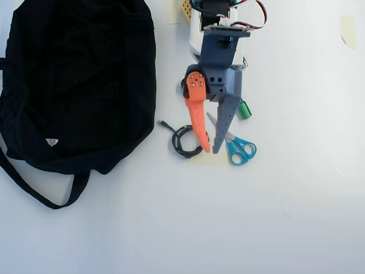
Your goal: Put the bike light into the black bag
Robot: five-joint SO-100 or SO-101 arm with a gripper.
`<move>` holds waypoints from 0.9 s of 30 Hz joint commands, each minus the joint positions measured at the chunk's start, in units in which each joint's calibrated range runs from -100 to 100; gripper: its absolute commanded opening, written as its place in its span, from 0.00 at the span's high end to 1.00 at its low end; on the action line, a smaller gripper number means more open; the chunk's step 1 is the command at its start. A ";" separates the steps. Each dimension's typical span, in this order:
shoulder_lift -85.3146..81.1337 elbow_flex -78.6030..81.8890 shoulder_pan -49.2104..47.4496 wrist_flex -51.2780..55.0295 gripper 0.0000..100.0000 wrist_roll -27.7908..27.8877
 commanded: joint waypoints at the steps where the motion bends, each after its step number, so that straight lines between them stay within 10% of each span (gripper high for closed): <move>1: -1.61 -2.52 -0.14 11.79 0.98 -0.20; 16: -2.44 -15.63 -2.60 73.03 0.98 -5.81; 27: -5.93 -14.65 -2.45 87.59 0.98 0.12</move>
